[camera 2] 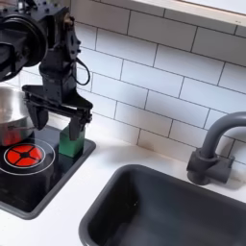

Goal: Reach green block

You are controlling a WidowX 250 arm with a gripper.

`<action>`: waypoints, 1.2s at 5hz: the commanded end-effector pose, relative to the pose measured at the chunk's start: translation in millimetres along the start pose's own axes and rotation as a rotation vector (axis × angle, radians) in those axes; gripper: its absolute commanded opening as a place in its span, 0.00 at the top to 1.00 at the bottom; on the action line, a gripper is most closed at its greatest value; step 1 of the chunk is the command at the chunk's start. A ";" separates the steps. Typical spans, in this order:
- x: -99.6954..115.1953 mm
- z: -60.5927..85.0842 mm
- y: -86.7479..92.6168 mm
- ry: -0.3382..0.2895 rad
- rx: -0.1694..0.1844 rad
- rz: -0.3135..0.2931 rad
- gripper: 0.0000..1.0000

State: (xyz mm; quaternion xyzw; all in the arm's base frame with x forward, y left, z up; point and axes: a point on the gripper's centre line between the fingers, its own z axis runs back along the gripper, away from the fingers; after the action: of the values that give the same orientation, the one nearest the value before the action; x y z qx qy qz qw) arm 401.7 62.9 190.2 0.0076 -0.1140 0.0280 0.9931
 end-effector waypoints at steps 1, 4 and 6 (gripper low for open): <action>3.0 -8.4 -2.5 0.005 -0.005 -0.011 0.00; 8.5 -21.4 -2.9 0.015 -0.008 -0.018 0.00; 18.7 -25.8 -8.4 0.011 -0.022 -0.027 0.00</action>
State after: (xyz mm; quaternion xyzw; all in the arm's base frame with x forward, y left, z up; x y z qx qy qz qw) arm 426.2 49.1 167.1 -0.0024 -0.1052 0.0045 0.9944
